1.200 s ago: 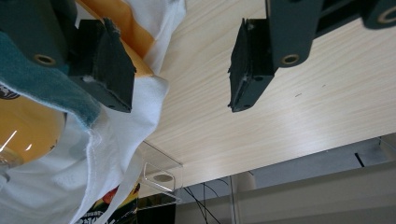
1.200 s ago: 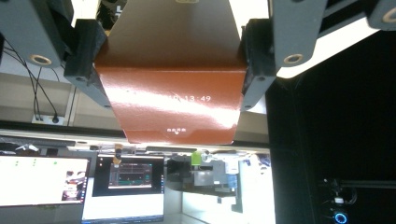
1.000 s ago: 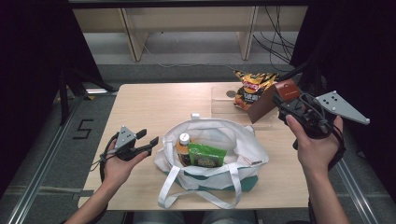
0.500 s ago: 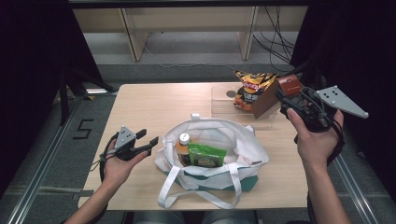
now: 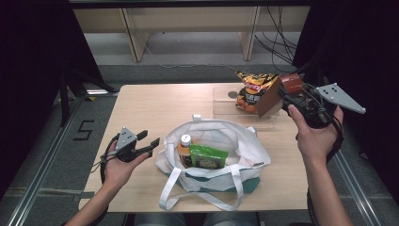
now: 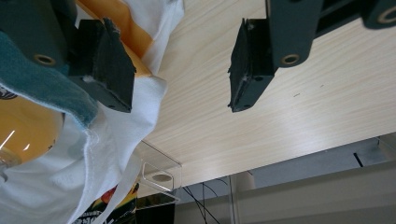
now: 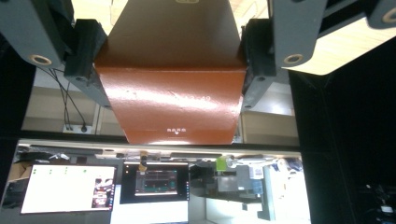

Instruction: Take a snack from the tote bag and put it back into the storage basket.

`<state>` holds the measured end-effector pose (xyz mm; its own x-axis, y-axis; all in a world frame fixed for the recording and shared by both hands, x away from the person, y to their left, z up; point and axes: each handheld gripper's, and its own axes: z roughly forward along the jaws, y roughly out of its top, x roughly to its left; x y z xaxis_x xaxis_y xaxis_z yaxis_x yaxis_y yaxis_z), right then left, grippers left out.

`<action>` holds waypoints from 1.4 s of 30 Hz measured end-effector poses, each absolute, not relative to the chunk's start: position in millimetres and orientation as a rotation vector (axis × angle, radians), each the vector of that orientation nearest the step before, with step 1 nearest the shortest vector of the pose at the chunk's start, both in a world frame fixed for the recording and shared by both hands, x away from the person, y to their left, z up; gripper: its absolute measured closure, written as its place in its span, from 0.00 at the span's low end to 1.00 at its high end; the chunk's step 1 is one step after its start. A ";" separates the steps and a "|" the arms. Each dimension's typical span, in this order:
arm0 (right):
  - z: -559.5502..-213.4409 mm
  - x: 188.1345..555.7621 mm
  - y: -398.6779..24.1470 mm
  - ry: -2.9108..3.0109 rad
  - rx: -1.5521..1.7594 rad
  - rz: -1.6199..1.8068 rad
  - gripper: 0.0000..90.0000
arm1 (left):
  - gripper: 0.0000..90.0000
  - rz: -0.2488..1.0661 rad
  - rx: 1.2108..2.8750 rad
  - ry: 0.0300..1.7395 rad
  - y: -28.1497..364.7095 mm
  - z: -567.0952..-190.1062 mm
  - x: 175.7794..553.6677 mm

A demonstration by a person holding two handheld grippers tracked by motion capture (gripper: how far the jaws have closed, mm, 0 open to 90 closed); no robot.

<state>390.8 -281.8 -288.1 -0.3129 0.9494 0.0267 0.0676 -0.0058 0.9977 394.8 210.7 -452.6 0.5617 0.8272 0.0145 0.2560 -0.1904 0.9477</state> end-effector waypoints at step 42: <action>-306.3 443.9 -285.5 1.438 1.212 1.360 0.43 | 0.45 0.671 1.725 0.910 212.1 -451.4 395.0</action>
<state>443.9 -285.5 -306.3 -0.2230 0.9729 0.0612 0.1155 -0.0360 0.9927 395.0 212.1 -451.4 0.5574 0.8302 0.0116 0.2569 -0.1858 0.9484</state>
